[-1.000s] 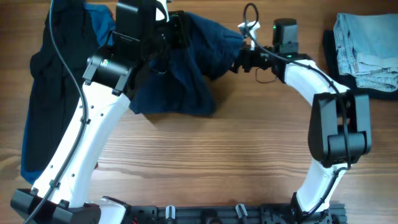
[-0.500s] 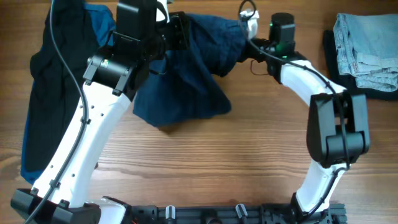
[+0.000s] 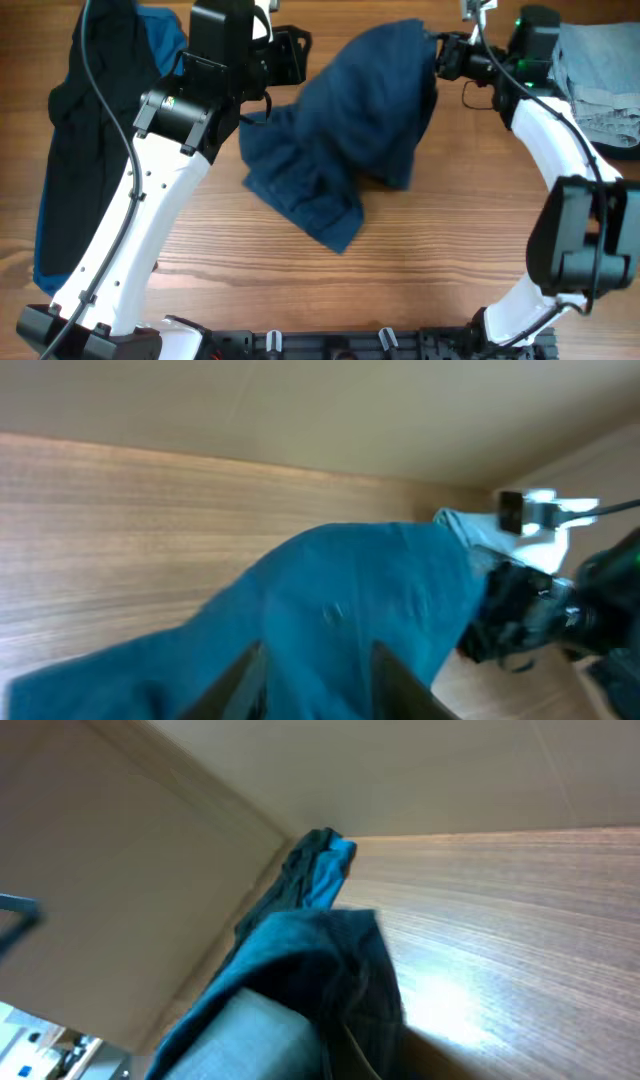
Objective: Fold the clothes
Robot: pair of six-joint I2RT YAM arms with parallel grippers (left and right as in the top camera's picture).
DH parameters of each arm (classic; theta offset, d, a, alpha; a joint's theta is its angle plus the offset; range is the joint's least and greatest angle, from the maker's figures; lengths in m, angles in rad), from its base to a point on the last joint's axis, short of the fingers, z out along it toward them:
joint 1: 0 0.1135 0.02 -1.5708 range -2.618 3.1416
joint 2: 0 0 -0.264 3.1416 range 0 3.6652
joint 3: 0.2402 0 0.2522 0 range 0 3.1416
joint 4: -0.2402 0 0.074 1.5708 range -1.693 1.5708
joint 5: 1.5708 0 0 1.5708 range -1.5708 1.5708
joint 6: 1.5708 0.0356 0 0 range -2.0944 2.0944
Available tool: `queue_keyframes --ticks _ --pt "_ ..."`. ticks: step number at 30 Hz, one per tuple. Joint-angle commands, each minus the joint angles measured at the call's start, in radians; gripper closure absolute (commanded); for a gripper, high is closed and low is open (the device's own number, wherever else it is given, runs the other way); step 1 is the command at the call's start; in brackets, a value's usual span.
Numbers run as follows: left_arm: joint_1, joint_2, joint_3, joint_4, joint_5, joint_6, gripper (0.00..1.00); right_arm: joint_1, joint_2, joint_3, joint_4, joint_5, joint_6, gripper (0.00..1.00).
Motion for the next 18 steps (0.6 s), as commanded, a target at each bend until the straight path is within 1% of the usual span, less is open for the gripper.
queue_keyframes --ticks 1,2,3,5,6,7,9,11,13,17,18 --pt "0.0 -0.024 0.011 -0.025 -0.002 0.002 0.45 -0.024 -0.095 0.016 -0.056 -0.034 -0.042 0.96" --pt "0.0 -0.024 0.011 -0.035 -0.002 0.002 0.41 -0.029 -0.108 0.016 -0.08 -0.024 -0.064 0.96" --pt "0.0 -0.024 0.011 -0.048 -0.002 0.002 0.39 -0.035 -0.129 0.016 -0.125 0.008 -0.102 0.96" --pt "0.0 -0.024 0.011 -0.067 -0.002 0.002 0.39 -0.035 -0.147 0.016 -0.185 0.056 -0.157 0.96" --pt "0.0 -0.022 0.011 -0.078 -0.002 0.002 0.4 -0.035 -0.149 0.016 -0.206 0.067 -0.176 0.96" --pt "-0.001 -0.019 0.011 -0.09 -0.002 0.002 0.44 -0.035 -0.15 0.016 -0.224 0.073 -0.19 0.96" --pt "-0.007 -0.008 0.011 -0.127 -0.001 0.002 0.55 -0.035 -0.15 0.016 -0.263 0.101 -0.205 0.96" --pt "-0.015 0.01 0.011 -0.16 -0.001 0.014 0.59 -0.035 -0.156 0.016 -0.285 0.135 -0.198 0.96" --pt "-0.019 0.027 0.011 -0.178 -0.002 0.042 0.64 -0.035 -0.184 0.019 -0.331 0.211 -0.203 0.96" --pt "-0.018 0.033 0.011 -0.14 -0.002 0.052 0.63 -0.031 -0.293 0.04 -0.457 0.406 -0.278 0.96" --pt "-0.018 0.033 0.011 -0.119 -0.002 0.052 0.63 -0.029 -0.336 0.053 -0.503 0.492 -0.306 0.96"
